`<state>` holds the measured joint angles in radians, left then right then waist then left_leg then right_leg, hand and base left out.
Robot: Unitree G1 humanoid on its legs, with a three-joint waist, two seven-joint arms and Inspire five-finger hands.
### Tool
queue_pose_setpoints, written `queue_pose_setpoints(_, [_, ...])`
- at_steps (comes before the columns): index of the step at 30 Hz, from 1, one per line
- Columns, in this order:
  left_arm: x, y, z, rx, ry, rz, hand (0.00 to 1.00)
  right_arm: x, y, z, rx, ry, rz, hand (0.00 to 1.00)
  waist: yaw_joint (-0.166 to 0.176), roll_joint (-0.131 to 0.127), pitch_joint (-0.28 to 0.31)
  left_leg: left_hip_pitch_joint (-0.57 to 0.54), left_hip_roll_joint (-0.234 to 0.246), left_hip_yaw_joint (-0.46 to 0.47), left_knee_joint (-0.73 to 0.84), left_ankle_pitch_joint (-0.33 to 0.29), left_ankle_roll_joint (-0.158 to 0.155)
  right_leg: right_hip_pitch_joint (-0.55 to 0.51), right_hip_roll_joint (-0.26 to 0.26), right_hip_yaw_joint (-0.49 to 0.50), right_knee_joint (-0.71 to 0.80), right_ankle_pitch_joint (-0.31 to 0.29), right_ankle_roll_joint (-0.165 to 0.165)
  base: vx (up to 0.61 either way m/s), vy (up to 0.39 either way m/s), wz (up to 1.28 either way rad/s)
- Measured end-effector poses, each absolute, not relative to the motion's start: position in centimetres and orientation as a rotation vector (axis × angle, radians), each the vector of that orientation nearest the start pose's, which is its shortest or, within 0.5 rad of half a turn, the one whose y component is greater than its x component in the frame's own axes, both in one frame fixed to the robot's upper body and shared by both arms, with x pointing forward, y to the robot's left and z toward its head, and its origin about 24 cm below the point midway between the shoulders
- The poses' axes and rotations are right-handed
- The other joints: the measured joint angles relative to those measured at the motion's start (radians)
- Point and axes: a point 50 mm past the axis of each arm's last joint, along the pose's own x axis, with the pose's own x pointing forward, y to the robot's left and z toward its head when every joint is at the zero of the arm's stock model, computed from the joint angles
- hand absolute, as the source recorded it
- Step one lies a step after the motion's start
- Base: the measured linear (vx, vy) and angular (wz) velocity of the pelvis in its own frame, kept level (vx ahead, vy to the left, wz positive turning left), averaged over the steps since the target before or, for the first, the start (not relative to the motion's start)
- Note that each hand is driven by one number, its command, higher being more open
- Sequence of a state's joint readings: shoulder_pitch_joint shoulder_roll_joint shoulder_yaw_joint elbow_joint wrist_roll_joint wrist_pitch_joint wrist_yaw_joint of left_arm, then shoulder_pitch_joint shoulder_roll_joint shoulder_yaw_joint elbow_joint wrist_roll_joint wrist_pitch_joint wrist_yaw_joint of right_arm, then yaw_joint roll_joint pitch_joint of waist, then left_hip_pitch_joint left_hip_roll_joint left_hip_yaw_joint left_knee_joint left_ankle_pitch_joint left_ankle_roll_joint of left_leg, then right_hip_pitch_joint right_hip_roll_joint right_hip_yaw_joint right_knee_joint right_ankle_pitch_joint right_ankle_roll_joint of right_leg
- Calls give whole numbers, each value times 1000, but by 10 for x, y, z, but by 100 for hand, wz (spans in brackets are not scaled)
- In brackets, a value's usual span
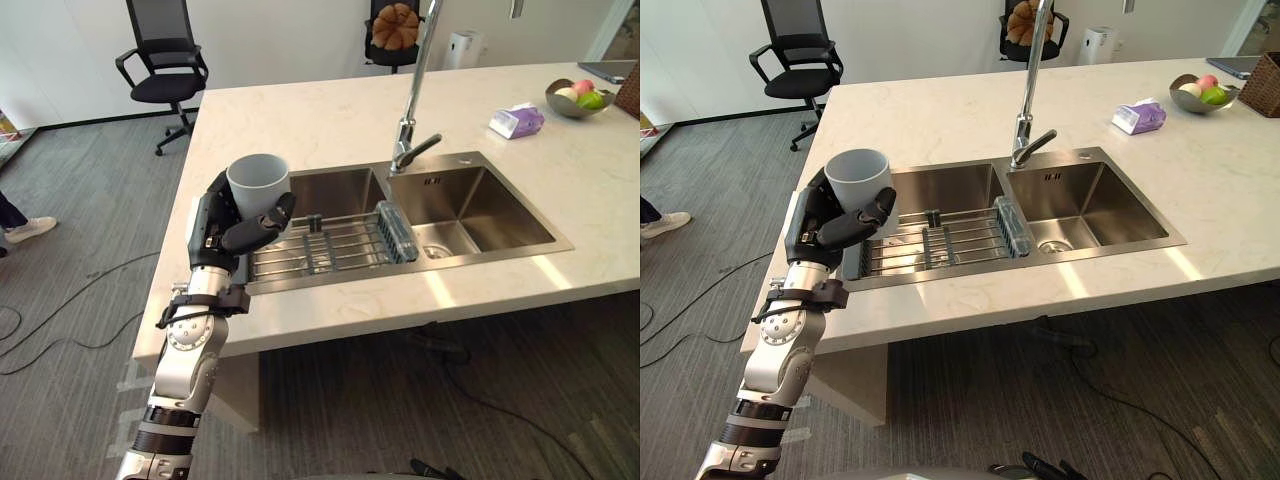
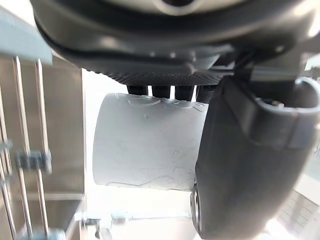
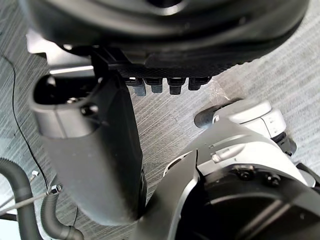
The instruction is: Walk over to the sink, pick up the cup, carry it to the dishwasher, place the cup inside the dishwasher, then close the dishwasher door
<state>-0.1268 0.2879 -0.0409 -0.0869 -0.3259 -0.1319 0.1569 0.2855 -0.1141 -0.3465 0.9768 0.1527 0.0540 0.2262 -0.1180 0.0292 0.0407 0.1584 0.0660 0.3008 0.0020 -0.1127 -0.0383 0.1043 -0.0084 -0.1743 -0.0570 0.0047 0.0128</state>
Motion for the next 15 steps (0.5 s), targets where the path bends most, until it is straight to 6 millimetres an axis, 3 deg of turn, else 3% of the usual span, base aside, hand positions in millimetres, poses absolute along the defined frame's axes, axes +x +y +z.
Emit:
queue_pose_setpoints(7, [248,204,127,-27,-442,245,0,15,-231,-162,222,1206,-328,100,35,-20,-10,-24,-13,-52,1,5,8,7,-13,-47,-10,-4,4,-1,-10,22])
queue_pose_setpoints(11, [223,211,122,6,-453,349,0,19,-236,-161,122,1217,-267,100,82,-35,15,-84,-30,-182,98,3,11,47,-41,-163,4,-25,7,-35,-30,86])
queue_pose_setpoints(14, [205,214,122,0,-461,415,0,21,-245,-159,26,1225,-211,100,145,-23,42,-130,-42,-267,102,21,9,57,-47,-296,22,-53,8,-106,-46,138])
queue_pose_setpoints(15, [201,215,121,12,-460,431,0,22,-248,-158,-5,1231,-192,100,171,-19,55,-142,-60,-276,83,51,-6,60,-57,-346,37,-64,9,-171,-41,183])
